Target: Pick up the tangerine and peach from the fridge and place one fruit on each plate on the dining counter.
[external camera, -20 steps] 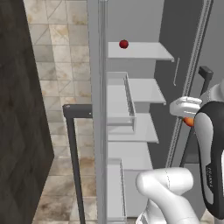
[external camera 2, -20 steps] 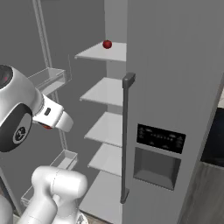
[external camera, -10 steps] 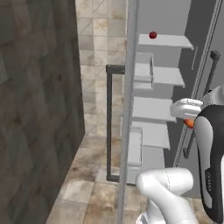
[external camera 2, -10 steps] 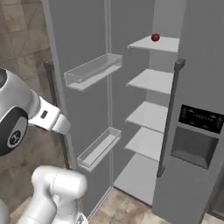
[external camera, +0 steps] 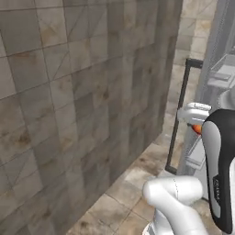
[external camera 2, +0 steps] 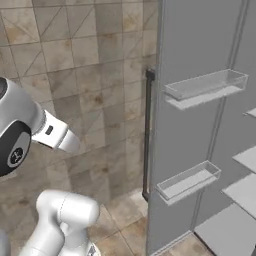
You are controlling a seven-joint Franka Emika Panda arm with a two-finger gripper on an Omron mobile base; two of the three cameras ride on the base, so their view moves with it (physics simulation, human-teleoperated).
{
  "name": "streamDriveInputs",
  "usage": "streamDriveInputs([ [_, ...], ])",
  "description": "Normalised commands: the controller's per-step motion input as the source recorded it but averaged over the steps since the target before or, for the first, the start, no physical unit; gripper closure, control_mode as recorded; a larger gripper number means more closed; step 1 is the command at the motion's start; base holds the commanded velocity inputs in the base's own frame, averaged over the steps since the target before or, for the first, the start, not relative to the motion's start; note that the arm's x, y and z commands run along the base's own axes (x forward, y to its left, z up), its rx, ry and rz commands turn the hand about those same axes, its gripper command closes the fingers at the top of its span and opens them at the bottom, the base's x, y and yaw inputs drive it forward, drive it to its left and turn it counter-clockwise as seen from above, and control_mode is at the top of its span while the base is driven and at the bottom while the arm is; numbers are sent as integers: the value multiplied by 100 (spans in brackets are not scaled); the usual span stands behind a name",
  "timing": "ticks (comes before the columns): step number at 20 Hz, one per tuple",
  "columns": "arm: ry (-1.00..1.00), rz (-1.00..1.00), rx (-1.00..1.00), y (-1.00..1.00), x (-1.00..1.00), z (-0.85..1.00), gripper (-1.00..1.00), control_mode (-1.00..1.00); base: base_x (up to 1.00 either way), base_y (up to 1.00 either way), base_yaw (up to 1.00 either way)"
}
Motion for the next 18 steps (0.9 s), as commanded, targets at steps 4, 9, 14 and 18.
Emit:
streamDriveInputs([
  [4, 0, 0, 0, 0, 0, 0, 100, 100, -14, 52, 92],
  [9, 0, 0, 0, 0, 0, 0, 100, 100, 0, 26, 100],
  [14, 0, 0, 0, 0, 0, 0, 100, 100, 0, 8, 100],
  [18, 0, 0, 0, 0, 0, 0, 100, 100, 0, 0, 100],
])
